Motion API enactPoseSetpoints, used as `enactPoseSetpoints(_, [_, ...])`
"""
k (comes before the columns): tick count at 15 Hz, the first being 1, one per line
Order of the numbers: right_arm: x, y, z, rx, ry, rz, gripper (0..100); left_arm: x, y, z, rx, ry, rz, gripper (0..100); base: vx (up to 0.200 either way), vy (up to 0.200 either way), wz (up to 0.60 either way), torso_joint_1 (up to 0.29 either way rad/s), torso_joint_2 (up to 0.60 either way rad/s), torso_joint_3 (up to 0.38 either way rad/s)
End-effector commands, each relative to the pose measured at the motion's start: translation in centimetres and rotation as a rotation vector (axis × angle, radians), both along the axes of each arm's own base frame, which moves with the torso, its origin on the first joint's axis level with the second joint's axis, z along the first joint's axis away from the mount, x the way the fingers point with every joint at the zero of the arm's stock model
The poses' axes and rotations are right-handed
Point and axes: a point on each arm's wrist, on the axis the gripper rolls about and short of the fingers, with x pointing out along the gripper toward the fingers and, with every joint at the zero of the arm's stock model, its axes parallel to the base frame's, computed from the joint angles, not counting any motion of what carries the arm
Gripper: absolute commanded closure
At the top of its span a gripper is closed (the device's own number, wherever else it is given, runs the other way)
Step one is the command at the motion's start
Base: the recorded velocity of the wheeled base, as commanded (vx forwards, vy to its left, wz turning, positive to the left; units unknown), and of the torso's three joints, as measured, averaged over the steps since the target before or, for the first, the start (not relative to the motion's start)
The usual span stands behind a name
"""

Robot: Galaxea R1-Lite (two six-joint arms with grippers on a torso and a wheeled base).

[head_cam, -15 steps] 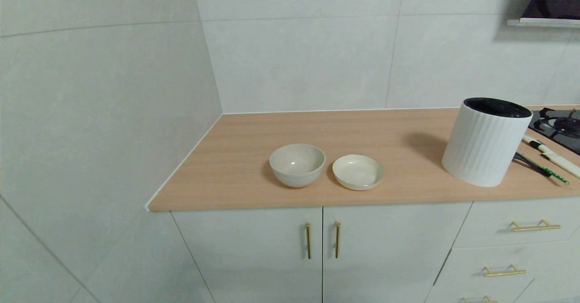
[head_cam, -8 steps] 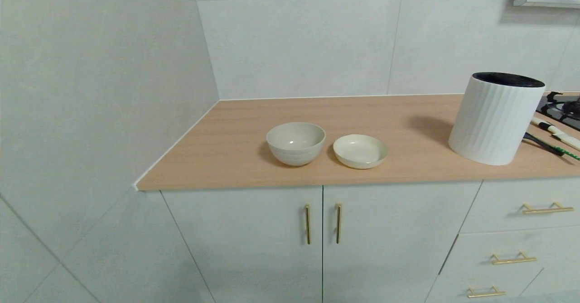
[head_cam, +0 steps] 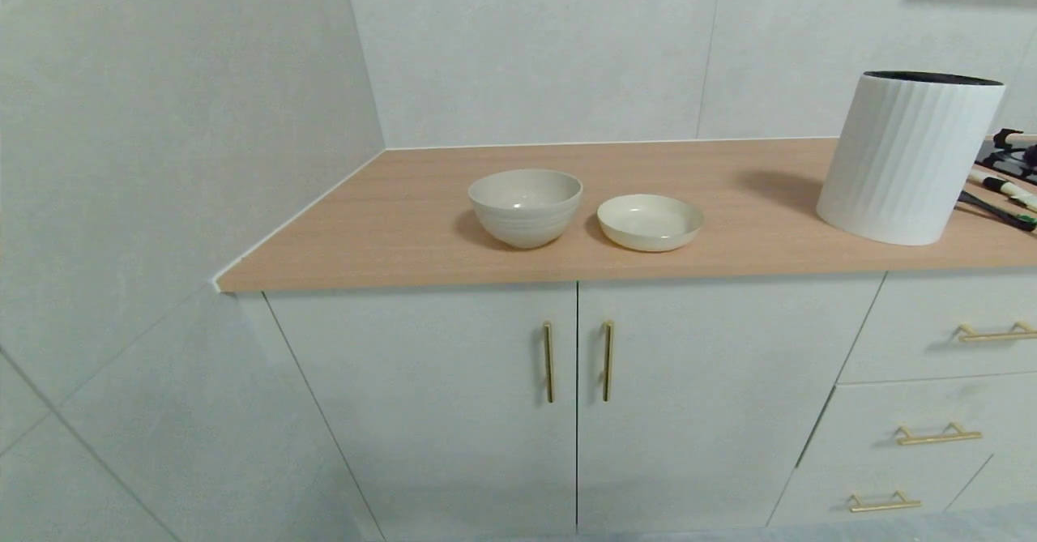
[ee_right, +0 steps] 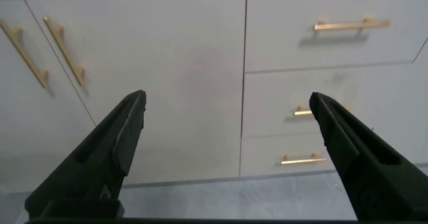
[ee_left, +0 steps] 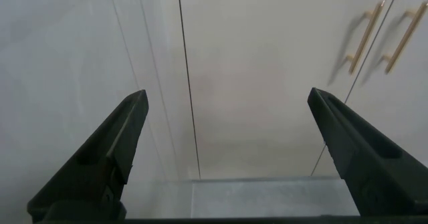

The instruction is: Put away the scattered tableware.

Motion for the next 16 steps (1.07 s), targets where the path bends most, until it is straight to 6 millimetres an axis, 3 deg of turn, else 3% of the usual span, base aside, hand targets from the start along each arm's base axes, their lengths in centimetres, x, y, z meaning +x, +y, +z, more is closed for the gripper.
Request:
enactPoseSetpoints(1, [0.01,0.0,0.0,0.001,0.001,0.0,0,0.01,0.0,0.0,0.0,0.001,0.001,0,0.0,0.0,0.0,-0.168,0.46,0.286])
enactPoseSetpoints(8, [0.01,0.0,0.0,0.001,0.001,0.0,0,0.01,0.0,0.0,0.0,0.001,0.001,0,0.0,0.0,0.0,-0.13,0.44,0.295])
enactPoseSetpoints(16, [0.01,0.0,0.0,-0.001,0.001,0.0,0,0.01,0.0,0.0,0.0,0.001,0.001,0,0.0,0.0,0.0,-0.011,0.04,0.026])
